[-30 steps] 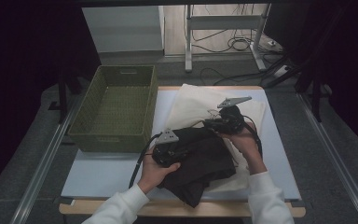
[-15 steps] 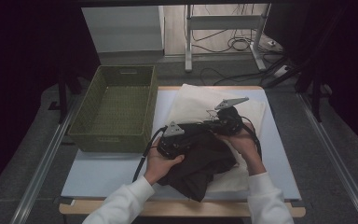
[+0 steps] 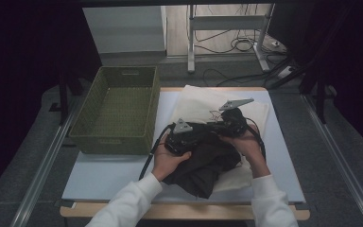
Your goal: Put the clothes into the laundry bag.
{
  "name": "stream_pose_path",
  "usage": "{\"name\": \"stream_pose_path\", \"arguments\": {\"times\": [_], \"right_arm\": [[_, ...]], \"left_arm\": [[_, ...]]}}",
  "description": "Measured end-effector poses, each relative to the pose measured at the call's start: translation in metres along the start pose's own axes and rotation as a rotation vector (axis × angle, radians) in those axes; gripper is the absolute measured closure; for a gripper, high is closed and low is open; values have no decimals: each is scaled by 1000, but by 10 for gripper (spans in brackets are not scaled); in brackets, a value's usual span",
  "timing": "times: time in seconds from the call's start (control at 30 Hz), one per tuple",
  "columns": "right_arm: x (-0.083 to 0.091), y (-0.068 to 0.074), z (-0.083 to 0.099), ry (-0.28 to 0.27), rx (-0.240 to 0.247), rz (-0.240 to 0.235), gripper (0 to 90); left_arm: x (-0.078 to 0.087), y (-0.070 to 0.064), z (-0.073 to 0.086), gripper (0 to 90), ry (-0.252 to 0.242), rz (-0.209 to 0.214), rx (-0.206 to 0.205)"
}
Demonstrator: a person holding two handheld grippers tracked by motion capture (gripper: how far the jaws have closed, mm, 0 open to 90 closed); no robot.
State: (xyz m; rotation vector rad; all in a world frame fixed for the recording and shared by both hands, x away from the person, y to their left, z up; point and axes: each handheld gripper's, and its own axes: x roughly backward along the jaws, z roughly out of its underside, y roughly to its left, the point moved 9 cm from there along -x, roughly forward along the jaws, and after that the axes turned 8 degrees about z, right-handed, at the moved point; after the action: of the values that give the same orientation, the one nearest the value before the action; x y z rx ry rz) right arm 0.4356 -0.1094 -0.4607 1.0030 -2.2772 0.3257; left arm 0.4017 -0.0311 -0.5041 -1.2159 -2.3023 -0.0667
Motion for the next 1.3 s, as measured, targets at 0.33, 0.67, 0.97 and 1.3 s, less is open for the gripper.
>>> {"name": "stream_pose_path", "arguments": {"times": [0.33,0.67,0.97,1.3], "right_arm": [[7,2,-5,-27,-9,-20,874],[8,-1,-5,-33,-14,-13,875],[8,-6,-3,-32,-27,-13,874],[8,-11,-1,-32,-44,-10,874]], "left_arm": [[-7,4,-4,786,13,-15,-7],[-17,9,-13,784,6,-37,-5],[-13,2,-7,708,-5,-10,-7],[30,-25,-2,392,-25,43,-36]]}}
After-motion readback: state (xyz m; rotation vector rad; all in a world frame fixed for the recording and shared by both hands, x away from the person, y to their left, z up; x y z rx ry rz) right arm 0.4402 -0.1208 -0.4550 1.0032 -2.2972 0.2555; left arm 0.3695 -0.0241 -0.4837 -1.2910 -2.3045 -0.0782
